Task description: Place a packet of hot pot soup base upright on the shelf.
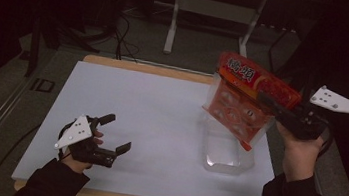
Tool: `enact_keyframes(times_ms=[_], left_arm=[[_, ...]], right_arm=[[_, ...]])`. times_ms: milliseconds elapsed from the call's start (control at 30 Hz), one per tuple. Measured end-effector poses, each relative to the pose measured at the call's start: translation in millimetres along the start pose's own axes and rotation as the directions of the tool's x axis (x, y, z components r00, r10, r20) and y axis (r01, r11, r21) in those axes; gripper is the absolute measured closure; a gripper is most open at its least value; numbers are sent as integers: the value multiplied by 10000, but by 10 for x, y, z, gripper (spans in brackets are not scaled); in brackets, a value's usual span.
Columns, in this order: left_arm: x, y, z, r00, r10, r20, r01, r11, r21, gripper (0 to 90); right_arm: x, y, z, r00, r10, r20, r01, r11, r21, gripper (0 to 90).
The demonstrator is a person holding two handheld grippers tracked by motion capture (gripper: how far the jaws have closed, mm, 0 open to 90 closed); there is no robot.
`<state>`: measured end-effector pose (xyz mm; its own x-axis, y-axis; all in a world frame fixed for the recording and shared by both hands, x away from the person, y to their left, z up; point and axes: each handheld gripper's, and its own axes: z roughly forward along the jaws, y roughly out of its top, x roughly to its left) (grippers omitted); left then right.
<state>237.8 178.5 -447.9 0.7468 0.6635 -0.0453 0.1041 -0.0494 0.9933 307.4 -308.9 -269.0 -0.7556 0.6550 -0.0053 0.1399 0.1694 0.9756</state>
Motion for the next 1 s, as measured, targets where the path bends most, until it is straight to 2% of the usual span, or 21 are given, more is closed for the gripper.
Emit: enact_keyframes(times_ms=[67,133,267,467,500,700,1000], left_arm=[[-13,-63,-11,9999,104,-46,-103,9999,31,21],[-33,-134,-24,10000,54,-39,-53,9997,229,21],[-76,-230,-51,10000,45,-2,-45,9997,238,21],[26,-296,-102,9991,-200,-373,200,9998,-10,21],[45,-314,-102,9989,-208,-428,213,9997,93,21],[103,-394,-97,9978,-466,-479,480,9985,281,21],[109,-426,-89,9978,-467,-461,484,9982,364,21]], right_arm=[[-64,-71,-13,9998,106,138,-106,9999,-9,900],[-113,-138,-19,9993,296,209,-297,9996,37,900],[-163,-283,-27,9984,400,406,-409,9989,234,900],[-197,-524,22,9965,676,483,-698,9965,455,900],[-202,-568,36,9964,714,448,-736,9961,493,900],[-233,-796,118,9928,1066,539,-1109,9902,850,900],[-260,-1050,189,9870,1492,590,-1543,9836,936,900]])
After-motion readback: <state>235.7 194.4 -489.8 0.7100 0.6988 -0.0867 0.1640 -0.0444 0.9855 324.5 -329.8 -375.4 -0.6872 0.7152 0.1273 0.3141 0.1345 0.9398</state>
